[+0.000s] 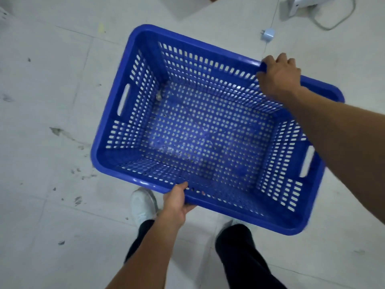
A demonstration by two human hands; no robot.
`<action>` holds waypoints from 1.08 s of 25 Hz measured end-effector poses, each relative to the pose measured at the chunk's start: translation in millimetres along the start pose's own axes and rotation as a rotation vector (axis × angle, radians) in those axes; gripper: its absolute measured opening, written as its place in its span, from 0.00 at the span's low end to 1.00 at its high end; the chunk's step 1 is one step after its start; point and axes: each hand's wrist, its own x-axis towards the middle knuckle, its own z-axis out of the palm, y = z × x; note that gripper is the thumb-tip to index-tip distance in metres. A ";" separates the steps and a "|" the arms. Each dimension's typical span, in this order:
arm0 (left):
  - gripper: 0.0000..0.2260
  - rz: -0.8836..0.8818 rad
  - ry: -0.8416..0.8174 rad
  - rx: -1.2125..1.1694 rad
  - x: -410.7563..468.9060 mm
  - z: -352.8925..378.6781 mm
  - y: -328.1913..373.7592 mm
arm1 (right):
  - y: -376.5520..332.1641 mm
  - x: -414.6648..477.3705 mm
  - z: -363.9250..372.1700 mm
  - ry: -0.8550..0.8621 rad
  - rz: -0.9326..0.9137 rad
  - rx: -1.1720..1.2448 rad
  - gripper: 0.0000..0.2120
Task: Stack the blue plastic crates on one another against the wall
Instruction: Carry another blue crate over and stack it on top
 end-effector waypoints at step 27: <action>0.16 0.237 -0.032 -0.206 -429.8 -172.2 91.9 | -175.8 -211.7 -444.5 0.058 -0.288 0.556 0.16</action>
